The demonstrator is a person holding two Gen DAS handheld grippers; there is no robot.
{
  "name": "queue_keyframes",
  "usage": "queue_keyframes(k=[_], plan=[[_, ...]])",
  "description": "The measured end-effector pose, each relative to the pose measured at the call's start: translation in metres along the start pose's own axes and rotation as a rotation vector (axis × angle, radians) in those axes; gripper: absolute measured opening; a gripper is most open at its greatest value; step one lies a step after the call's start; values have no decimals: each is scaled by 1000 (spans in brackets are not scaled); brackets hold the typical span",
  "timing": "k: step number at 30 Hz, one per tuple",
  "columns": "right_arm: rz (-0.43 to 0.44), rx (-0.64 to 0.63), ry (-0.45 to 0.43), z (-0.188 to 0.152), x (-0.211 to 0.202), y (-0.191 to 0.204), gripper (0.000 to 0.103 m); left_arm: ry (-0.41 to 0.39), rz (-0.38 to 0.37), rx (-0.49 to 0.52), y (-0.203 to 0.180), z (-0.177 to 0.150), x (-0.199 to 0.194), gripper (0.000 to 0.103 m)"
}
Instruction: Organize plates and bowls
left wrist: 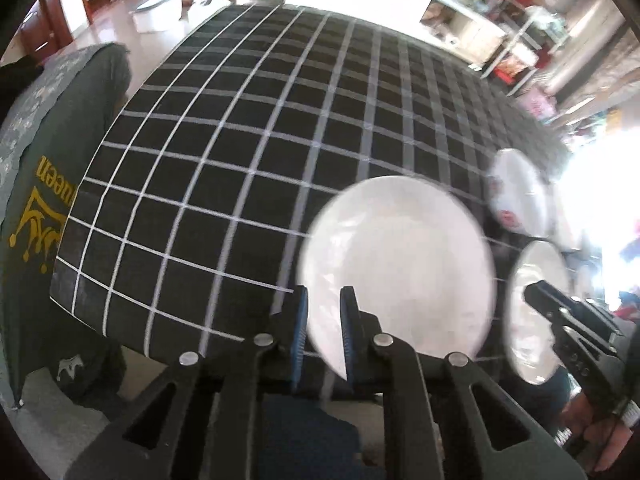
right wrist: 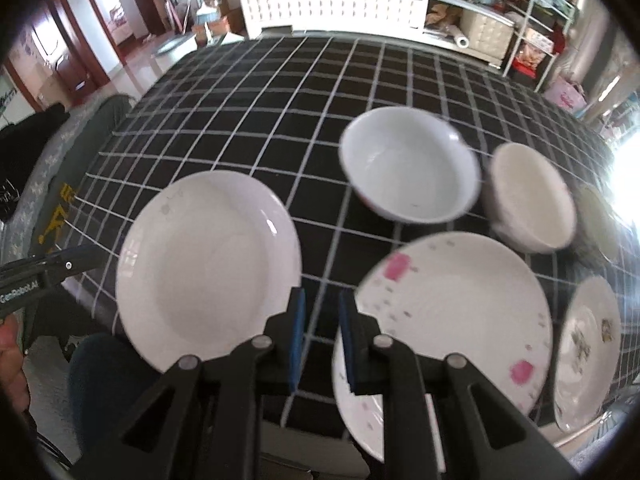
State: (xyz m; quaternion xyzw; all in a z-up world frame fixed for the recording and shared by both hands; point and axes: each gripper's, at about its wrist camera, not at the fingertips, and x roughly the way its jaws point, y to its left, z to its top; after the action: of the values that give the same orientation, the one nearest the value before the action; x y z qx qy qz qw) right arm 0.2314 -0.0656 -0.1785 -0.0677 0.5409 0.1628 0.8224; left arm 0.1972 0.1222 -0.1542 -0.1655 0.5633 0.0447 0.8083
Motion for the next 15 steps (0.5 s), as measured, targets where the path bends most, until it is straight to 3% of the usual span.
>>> queue_keyframes(k=[6,9,15], plan=[[3,49,-82,-23,-41,-23,21,-53,-91,128,-51,-14,-41,13],[-12,74,-117,-33,-56,-41,21,-50,-117,189,-88,-22,-45,13],[-44,129,-132,-50,-66,-83,21,-42,-151,247,-122,-36,-49,17]])
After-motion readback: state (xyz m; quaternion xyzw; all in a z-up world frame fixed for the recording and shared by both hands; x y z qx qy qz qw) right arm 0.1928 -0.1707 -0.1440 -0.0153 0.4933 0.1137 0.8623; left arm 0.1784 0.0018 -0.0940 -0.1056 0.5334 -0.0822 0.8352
